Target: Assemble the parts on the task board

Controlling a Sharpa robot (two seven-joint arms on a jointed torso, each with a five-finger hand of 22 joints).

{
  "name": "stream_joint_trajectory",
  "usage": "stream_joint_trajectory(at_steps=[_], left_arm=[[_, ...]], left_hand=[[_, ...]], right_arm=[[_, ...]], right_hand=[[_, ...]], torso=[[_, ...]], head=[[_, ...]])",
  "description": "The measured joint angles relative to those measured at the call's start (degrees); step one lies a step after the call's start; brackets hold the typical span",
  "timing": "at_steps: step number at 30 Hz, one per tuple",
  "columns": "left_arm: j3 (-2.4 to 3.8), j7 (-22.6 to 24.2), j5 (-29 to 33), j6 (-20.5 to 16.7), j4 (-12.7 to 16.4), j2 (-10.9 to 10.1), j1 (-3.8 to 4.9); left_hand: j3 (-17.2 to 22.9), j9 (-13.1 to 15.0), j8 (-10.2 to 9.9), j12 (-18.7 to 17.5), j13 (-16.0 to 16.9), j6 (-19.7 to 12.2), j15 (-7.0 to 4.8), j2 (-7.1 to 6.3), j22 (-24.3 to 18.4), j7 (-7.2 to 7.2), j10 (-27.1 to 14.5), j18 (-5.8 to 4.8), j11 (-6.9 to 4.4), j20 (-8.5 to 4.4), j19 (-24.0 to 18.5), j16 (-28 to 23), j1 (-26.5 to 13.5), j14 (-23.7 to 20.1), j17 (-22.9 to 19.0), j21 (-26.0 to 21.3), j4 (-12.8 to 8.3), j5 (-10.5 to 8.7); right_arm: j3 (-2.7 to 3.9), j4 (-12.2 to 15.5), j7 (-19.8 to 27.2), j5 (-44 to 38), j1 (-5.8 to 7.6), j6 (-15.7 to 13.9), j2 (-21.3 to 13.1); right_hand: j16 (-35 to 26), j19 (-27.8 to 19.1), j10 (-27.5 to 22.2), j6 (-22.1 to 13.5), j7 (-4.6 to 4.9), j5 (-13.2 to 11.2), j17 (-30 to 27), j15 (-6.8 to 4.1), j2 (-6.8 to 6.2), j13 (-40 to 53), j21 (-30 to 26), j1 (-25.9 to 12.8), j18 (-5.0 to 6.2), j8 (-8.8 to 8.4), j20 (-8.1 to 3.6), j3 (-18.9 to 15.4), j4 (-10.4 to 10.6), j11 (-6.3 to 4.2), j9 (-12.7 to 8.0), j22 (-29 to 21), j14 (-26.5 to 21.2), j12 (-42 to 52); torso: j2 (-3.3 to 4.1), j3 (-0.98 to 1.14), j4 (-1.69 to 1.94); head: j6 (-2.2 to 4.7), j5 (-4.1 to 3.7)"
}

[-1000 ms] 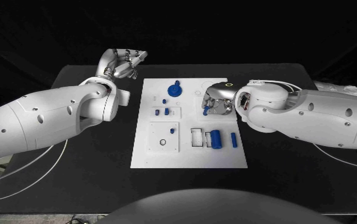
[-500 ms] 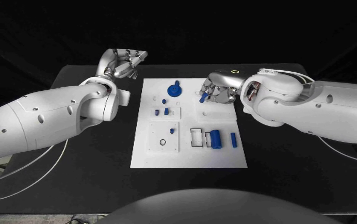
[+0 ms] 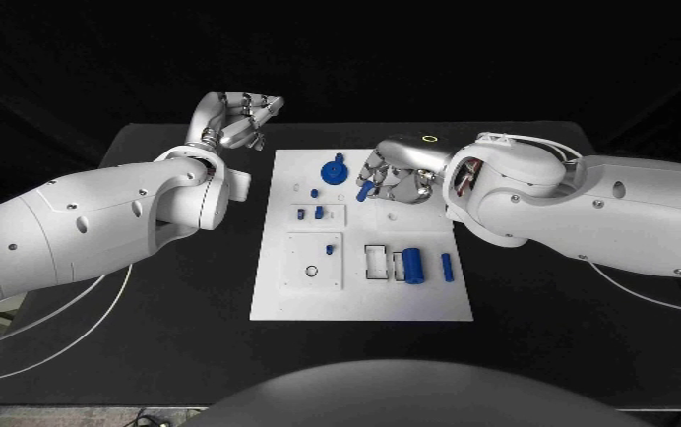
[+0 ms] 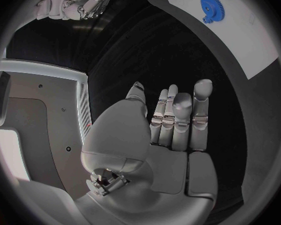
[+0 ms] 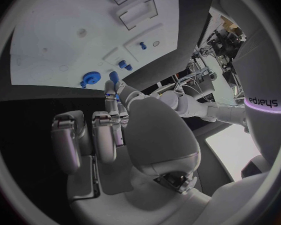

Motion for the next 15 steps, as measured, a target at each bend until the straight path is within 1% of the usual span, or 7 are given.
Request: stream_joint_trajectory(at_steps=[9,13,15], left_arm=[[0.0,0.0,0.0,0.1,-0.2,0.3,0.0],[0.0,0.0,0.0,0.1,-0.2,0.4,-0.01],[0.0,0.0,0.0,0.1,-0.2,0.4,-0.03]], left_hand=[[0.0,0.0,0.0,0.0,0.0,0.0,0.0,0.0,0.0,0.0,0.0,0.0,0.0,0.0,0.0,0.0,0.0,0.0,0.0,0.0,0.0,0.0],[0.0,0.0,0.0,0.0,0.0,0.0,0.0,0.0,0.0,0.0,0.0,0.0,0.0,0.0,0.0,0.0,0.0,0.0,0.0,0.0,0.0,0.0],[0.0,0.0,0.0,0.0,0.0,0.0,0.0,0.0,0.0,0.0,0.0,0.0,0.0,0.0,0.0,0.0,0.0,0.0,0.0,0.0,0.0,0.0]], right_arm=[[0.02,0.0,2.7,0.9,-0.08,1.6,4.8],[0.02,-0.3,3.9,1.0,-0.43,2.3,6.7],[0.02,-0.5,4.3,1.0,-0.63,2.6,7.5]], right_hand=[[0.0,-0.2,0.0,0.0,0.0,0.0,0.0,0.08,-0.32,0.0,0.0,-0.3,0.0,0.0,0.23,0.0,0.0,0.0,0.0,0.0,-0.1,0.0],[0.0,-0.2,0.0,0.0,0.0,0.0,0.0,0.08,-0.32,0.0,0.0,-0.3,0.0,0.0,0.23,0.0,0.0,0.0,0.0,0.0,-0.1,0.0],[0.0,-0.2,0.0,0.0,0.0,-0.1,0.0,0.08,-0.33,0.0,0.0,-0.3,0.0,0.0,0.23,0.0,0.0,0.0,0.0,0.0,-0.1,0.0]], torso=[[0.02,-0.02,0.0],[0.07,-0.03,0.07],[0.07,-0.05,0.08]], head=[[0.0,0.03],[0.0,-0.02],[0.0,0.12]])
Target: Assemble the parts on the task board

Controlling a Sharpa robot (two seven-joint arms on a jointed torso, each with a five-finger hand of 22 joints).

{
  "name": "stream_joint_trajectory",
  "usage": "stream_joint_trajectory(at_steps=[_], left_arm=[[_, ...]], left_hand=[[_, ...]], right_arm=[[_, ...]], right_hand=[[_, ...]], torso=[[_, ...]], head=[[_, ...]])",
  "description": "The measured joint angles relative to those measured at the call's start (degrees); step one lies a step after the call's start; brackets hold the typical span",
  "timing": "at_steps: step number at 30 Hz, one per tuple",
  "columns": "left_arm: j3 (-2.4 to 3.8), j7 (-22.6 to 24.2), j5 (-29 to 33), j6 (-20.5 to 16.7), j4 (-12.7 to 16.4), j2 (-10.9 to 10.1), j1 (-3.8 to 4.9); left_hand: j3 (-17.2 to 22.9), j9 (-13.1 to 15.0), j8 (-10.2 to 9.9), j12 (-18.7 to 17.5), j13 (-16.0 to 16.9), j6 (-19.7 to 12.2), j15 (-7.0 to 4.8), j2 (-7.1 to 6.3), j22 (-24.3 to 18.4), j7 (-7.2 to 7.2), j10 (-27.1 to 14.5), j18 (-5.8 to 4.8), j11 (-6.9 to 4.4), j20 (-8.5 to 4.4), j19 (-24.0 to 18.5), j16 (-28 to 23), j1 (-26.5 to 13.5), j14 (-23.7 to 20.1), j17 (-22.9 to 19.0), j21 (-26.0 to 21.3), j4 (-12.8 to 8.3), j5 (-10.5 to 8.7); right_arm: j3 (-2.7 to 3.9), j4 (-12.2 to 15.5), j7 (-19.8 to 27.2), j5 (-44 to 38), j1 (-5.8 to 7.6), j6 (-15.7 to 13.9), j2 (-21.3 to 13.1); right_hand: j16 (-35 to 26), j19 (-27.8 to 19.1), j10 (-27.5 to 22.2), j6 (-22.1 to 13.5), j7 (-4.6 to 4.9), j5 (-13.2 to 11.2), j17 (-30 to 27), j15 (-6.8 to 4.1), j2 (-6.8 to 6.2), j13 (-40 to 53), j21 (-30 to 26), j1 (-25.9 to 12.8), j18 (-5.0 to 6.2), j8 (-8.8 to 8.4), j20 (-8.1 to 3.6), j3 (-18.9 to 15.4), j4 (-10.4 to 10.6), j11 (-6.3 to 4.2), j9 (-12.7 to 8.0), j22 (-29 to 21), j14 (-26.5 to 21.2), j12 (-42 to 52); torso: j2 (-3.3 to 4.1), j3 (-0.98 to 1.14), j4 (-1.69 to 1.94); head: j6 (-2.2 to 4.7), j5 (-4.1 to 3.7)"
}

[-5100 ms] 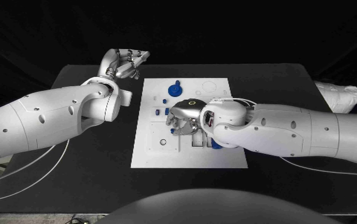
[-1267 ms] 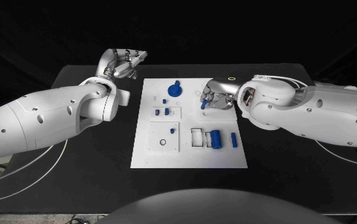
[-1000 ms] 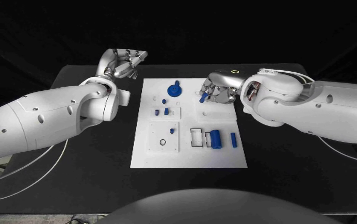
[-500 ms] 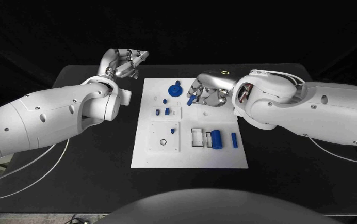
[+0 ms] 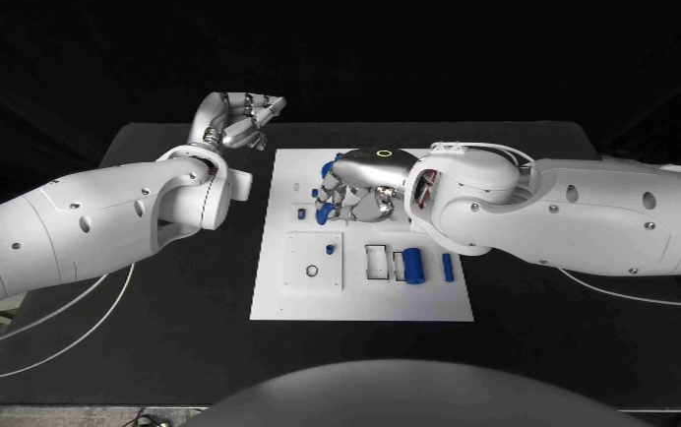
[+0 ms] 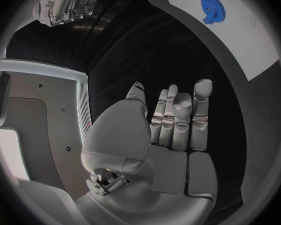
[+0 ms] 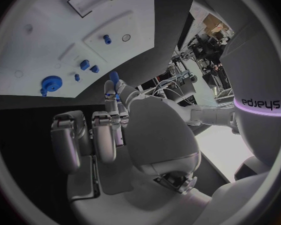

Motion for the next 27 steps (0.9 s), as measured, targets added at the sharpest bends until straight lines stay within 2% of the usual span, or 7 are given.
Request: stream_joint_trajectory(at_steps=[12,18,22,27], left_arm=[[0.0,0.0,0.0,0.1,-0.1,0.0,0.01],[0.0,0.0,0.0,0.2,-0.2,0.0,0.01],[0.0,0.0,-0.1,0.3,-0.3,0.0,0.0],[0.0,0.0,-0.1,0.4,-0.3,0.0,-0.01]], left_hand=[[0.0,0.0,0.0,0.0,0.0,0.0,0.0,0.0,0.0,0.0,0.0,0.0,0.0,0.0,0.0,0.0,0.0,0.0,0.0,0.0,0.0,0.0],[0.0,0.0,0.0,0.0,0.0,0.0,0.0,0.0,0.0,0.0,0.0,0.0,0.0,0.0,0.0,0.0,0.0,0.0,0.0,0.0,0.0,0.0],[0.0,0.0,0.0,0.0,0.0,0.0,0.0,0.0,0.0,0.0,0.0,0.0,0.0,0.0,0.0,0.0,0.0,0.0,0.0,0.0,0.0,0.0],[0.0,0.1,0.0,0.0,0.0,0.0,0.0,0.0,0.0,0.0,0.0,0.0,0.0,0.0,0.0,0.0,0.0,0.0,0.0,-0.2,0.0,0.0]], right_arm=[[-0.01,-1.9,2.6,-3.3,-2.5,2.0,4.2],[-0.03,-3.2,3.8,-6.9,-3.64,3.0,6.1],[-0.03,-4.3,4.5,-9.5,-4.23,3.9,7.3],[-0.05,-5.5,5.4,-12.3,-5.13,5.1,8.8]], right_hand=[[0.0,0.2,-0.4,0.0,0.0,-0.1,0.0,0.23,-0.01,-0.1,0.0,0.0,0.01,0.0,0.22,0.1,0.1,0.42,0.0,0.0,0.2,-0.2],[0.0,0.2,-0.7,0.0,0.0,0.1,0.0,0.42,-0.03,0.0,0.0,0.0,0.0,-0.01,0.21,0.3,0.0,0.65,0.0,0.0,0.0,-0.2],[0.0,0.0,-0.8,0.0,0.0,0.2,0.0,0.42,-0.61,0.0,0.0,-0.2,0.0,-0.01,0.42,0.4,-0.1,0.83,0.0,0.0,0.0,-0.2],[0.0,0.0,-1.2,0.0,0.0,0.2,0.0,0.42,-0.71,0.0,0.0,-0.2,0.01,-0.07,0.42,0.4,-0.1,0.86,0.0,0.0,0.0,-0.2]], torso=[[-0.1,-0.02,-0.15],[-0.14,-0.01,-0.13],[-0.14,-0.01,-0.11],[-0.13,-0.01,-0.12]], head=[[0.0,1.56],[0.0,1.67],[0.0,1.68],[0.0,1.69]])
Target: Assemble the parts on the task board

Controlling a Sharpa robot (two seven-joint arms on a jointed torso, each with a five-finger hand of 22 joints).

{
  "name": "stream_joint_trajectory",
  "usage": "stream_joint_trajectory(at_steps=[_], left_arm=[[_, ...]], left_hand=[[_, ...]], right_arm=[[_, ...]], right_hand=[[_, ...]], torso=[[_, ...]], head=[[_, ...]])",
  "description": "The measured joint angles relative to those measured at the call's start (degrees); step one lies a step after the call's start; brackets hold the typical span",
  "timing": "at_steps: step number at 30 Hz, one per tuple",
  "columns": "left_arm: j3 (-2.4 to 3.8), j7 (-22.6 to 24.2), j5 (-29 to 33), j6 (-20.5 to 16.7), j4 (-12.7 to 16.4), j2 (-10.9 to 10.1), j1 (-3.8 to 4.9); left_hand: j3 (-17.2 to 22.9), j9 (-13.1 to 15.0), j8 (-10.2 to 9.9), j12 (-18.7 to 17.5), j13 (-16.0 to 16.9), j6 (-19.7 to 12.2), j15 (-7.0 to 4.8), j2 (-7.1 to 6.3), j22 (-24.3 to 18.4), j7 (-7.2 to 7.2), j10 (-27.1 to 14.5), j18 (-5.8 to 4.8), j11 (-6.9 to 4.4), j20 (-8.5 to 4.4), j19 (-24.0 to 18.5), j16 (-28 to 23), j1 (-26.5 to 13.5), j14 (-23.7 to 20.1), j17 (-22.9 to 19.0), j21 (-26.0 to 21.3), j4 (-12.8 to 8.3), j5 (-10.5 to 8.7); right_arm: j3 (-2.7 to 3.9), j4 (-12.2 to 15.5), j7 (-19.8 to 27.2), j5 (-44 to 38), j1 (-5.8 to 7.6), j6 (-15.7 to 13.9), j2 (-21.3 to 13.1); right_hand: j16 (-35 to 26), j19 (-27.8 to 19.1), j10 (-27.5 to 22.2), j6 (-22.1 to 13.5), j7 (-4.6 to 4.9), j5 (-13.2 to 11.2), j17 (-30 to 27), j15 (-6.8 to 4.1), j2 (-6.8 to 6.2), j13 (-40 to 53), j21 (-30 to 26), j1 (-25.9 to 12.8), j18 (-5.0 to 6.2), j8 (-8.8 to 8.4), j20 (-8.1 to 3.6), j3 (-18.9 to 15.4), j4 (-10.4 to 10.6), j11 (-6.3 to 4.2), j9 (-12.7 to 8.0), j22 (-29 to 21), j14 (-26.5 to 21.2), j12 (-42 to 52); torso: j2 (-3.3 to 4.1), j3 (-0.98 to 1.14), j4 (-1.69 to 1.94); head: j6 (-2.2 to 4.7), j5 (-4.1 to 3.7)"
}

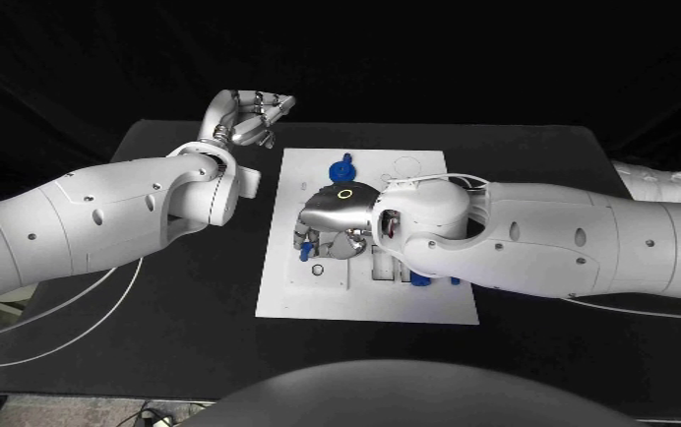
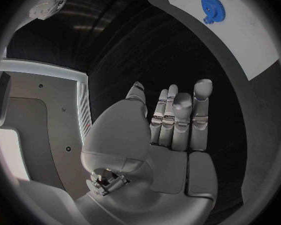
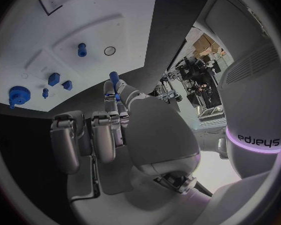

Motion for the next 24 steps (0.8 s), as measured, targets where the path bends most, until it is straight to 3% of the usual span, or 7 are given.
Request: stream_joint_trajectory(at_steps=[24], left_arm=[[0.0,0.0,0.0,0.4,-0.2,0.2,-0.15]], left_hand=[[0.0,0.0,0.0,0.0,0.0,0.0,0.0,0.0,0.0,0.0,0.0,0.0,0.0,0.0,0.0,0.0,0.0,0.0,0.0,0.0,0.0,0.0]], right_arm=[[-0.02,-1.4,0.9,-5.9,-0.96,5.2,1.1]], right_hand=[[0.0,0.0,-1.2,0.1,0.09,0.0,0.0,0.0,-0.01,0.0,0.0,0.1,0.0,-0.84,0.0,0.3,0.0,0.02,0.0,0.0,0.0,0.0]], torso=[[0.12,0.07,-0.03]], head=[[0.0,-0.7]])
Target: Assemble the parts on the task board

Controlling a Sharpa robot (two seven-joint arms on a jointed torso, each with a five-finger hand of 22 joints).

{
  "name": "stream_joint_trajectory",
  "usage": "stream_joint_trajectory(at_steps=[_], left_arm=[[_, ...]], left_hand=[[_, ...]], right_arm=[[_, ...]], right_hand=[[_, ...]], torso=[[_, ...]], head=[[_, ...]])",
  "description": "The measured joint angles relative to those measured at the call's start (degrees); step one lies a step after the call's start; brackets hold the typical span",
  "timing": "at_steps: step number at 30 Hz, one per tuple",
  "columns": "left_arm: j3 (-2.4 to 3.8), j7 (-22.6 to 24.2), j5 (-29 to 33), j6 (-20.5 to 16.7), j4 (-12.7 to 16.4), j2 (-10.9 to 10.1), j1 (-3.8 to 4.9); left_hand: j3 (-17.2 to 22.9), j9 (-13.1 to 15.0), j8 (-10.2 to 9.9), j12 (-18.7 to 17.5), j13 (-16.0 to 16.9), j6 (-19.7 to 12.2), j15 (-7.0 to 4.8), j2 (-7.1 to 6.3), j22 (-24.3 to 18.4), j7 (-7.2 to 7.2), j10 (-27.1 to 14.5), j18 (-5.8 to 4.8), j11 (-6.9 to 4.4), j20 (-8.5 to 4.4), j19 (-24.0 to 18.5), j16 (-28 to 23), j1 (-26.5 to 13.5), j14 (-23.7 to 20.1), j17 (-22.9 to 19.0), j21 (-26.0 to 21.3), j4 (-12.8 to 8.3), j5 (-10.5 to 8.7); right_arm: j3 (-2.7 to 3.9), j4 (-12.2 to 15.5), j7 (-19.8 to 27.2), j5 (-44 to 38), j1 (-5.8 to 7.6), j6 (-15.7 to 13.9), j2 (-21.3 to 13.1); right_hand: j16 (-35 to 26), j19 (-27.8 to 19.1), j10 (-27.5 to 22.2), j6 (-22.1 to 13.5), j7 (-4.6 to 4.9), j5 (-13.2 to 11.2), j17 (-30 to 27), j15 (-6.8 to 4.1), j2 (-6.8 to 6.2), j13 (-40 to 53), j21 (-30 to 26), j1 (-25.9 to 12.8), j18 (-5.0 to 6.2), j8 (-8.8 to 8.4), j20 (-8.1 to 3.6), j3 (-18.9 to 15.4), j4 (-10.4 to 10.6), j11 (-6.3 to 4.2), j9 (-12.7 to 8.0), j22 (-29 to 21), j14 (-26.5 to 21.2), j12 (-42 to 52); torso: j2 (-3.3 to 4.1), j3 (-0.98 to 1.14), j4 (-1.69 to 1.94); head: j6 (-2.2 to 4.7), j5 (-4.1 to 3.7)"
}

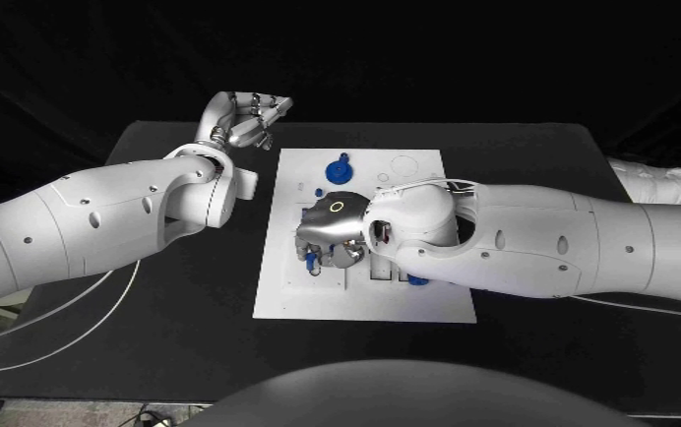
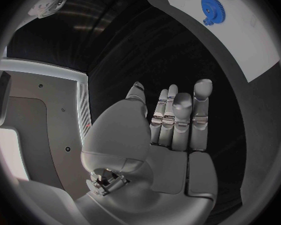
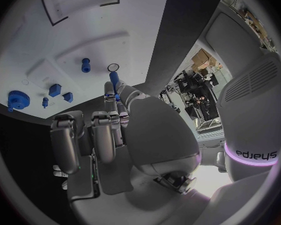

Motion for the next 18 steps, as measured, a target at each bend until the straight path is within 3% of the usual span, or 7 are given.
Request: stream_joint_trajectory(at_steps=[18], left_arm=[[0.0,0.0,0.0,0.1,0.0,0.0,-0.03]], left_hand=[[0.0,0.0,0.0,0.0,0.0,0.0,0.0,0.0,0.0,0.0,0.0,0.0,0.0,0.0,0.0,0.0,0.0,0.0,0.0,0.0,0.0,0.0]], right_arm=[[0.01,0.1,0.0,-0.3,-0.18,1.3,-0.6]], right_hand=[[0.0,0.0,-0.4,-0.1,0.16,-0.1,0.0,0.0,0.02,0.0,0.0,0.0,0.0,-0.11,0.0,0.2,0.2,-0.01,0.3,0.0,0.0,0.0]], torso=[[-0.01,-0.03,0.05]], head=[[0.0,-0.04]])
